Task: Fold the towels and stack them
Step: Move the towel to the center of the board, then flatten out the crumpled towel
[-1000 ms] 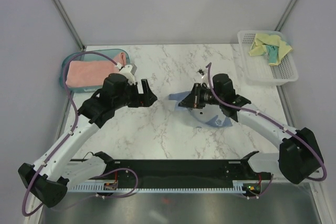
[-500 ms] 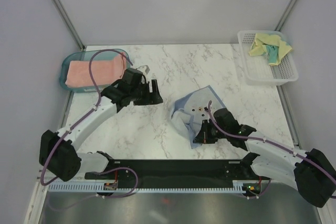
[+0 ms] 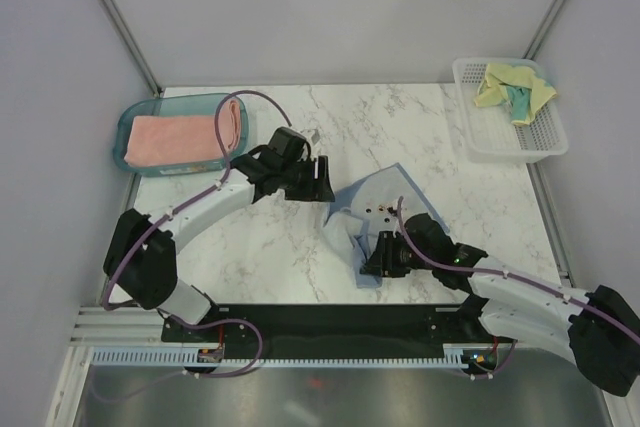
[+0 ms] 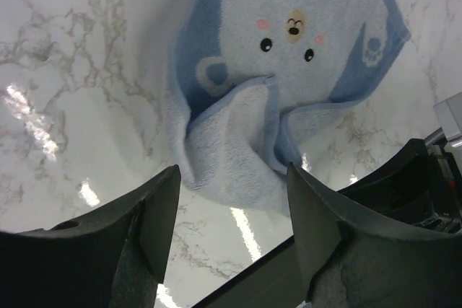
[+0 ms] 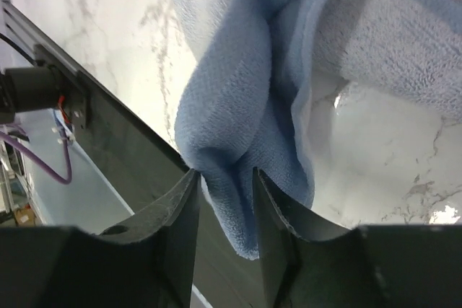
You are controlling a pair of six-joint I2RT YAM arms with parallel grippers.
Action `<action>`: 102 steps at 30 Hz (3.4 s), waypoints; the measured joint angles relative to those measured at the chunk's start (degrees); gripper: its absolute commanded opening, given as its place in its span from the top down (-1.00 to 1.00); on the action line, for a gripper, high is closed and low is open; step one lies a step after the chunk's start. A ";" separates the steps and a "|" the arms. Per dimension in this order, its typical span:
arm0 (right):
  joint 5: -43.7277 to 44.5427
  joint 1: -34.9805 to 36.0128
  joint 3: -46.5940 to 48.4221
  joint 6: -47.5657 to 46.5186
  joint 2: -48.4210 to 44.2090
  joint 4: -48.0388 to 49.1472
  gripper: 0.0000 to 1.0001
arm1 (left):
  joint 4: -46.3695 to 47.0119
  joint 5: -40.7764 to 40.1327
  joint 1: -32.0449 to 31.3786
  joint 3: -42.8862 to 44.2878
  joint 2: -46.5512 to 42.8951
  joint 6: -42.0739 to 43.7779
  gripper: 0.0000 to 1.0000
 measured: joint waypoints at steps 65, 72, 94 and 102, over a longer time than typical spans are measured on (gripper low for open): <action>9.03 -21.03 22.82 -21.40 17.14 -11.04 0.15 | 8.90 5.75 -0.37 18.27 26.29 17.75 -0.27; 17.64 -5.44 14.43 -17.57 13.44 -9.94 0.16 | 8.11 6.73 0.59 20.41 28.26 18.36 -0.22; 32.00 -1.11 13.75 -17.14 18.84 -9.86 0.45 | 4.61 6.12 3.54 21.46 32.15 13.99 -0.28; 33.55 -1.03 14.32 -17.29 20.13 -8.81 1.00 | 3.69 6.25 5.40 21.24 26.62 13.60 -0.33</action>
